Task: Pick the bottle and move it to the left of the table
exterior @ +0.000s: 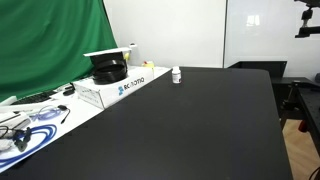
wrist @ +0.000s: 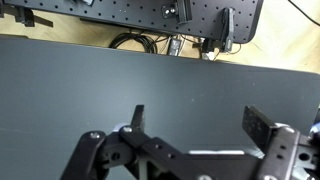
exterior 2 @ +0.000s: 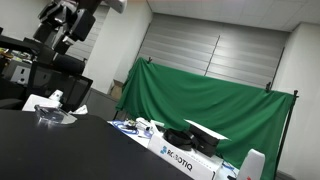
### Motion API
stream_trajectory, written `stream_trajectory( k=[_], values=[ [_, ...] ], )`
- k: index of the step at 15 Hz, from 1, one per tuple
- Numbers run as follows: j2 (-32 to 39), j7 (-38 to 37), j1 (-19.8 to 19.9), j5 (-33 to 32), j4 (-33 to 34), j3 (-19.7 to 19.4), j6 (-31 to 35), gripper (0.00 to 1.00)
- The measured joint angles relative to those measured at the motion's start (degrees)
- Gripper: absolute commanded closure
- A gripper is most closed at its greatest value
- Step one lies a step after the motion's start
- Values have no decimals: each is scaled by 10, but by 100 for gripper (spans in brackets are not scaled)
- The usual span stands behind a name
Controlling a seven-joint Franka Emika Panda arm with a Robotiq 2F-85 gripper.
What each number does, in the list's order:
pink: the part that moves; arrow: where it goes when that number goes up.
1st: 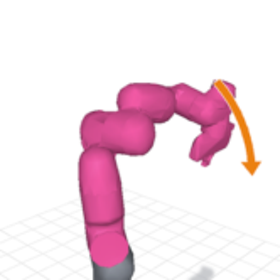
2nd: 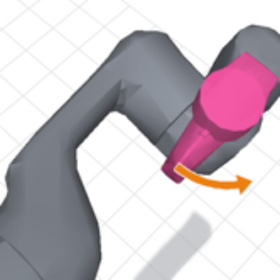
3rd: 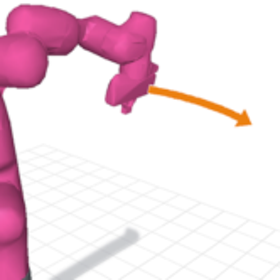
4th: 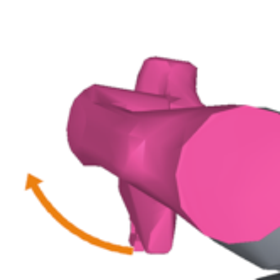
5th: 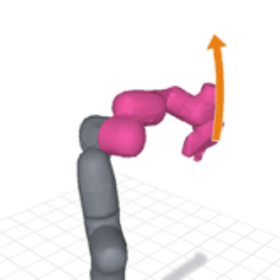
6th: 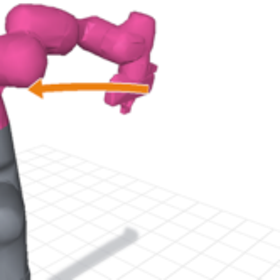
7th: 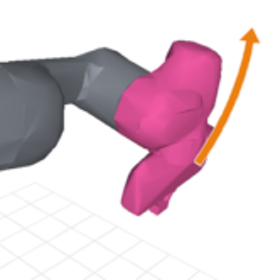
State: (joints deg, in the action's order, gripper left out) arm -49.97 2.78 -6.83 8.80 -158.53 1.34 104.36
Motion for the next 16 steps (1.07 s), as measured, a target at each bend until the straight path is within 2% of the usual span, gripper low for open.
stream_trajectory(
  k=[3,7,12,16],
  values=[
    [24,15,23,-34,4,-9,50,0],
    [131,48,86,-92,53,-54,151,0],
    [294,65,126,-109,182,-97,216,0],
    [415,67,140,-97,310,-119,211,0]
  ],
)
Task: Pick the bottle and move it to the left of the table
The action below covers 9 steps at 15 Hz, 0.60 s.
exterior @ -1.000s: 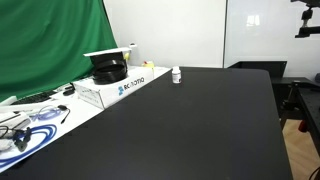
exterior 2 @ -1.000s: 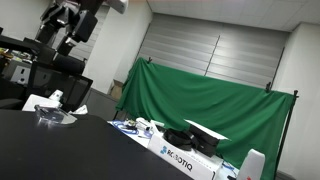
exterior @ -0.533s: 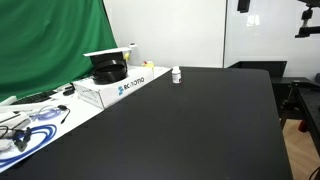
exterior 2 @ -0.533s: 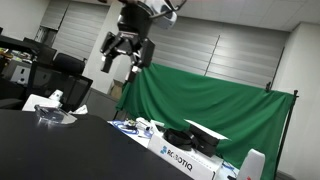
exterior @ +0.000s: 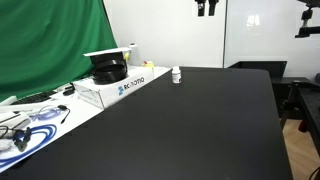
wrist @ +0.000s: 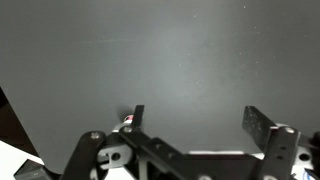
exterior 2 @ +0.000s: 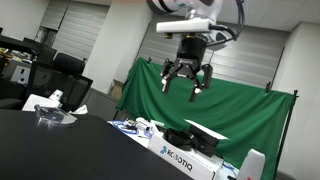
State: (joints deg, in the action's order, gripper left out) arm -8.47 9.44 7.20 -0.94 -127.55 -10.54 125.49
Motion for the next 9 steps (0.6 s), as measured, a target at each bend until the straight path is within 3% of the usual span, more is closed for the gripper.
stream_trajectory(
  k=[3,9],
  values=[
    [55,4,5,9,59,-6,-14,0],
    [61,4,4,9,66,-6,-18,0]
  ],
)
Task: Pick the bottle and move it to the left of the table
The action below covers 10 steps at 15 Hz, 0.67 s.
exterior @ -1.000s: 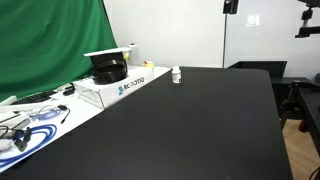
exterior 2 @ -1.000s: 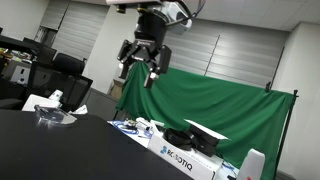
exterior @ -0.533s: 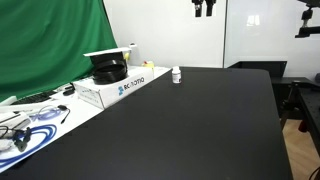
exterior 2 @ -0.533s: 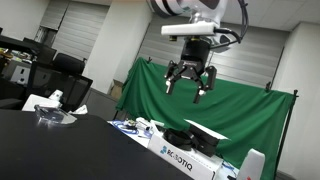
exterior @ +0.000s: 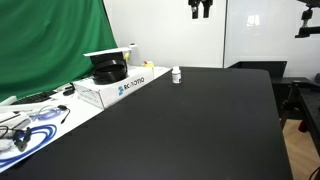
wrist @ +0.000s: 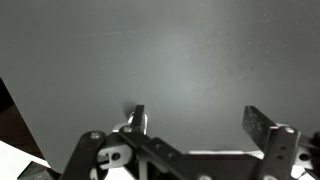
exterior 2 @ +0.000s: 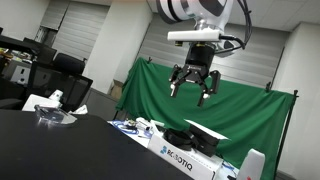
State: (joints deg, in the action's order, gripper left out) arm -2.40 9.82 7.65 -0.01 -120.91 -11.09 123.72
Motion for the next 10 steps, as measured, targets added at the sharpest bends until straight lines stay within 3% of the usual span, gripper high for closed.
stream_trajectory(
  k=[5,10],
  values=[
    [42,-5,5,2,30,0,41,0],
    [174,-5,28,37,162,0,47,0]
  ],
)
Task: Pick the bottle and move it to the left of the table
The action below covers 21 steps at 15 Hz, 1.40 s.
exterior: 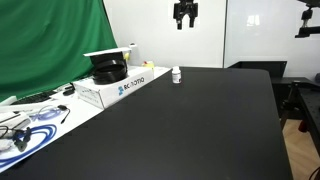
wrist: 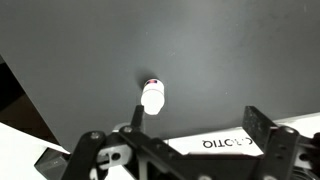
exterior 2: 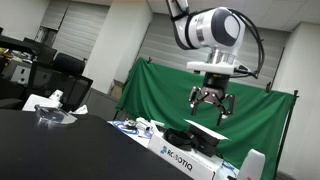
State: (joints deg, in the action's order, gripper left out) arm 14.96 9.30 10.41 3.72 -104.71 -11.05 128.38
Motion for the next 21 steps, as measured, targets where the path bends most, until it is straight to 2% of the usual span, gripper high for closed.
stream_trajectory(
  k=[6,10,15,21],
  values=[
    [153,2,42,6,172,2,-2,0],
    [242,3,64,6,257,9,-2,0],
    [331,1,69,8,317,31,-5,0],
    [381,0,72,8,371,38,-7,0]
  ],
)
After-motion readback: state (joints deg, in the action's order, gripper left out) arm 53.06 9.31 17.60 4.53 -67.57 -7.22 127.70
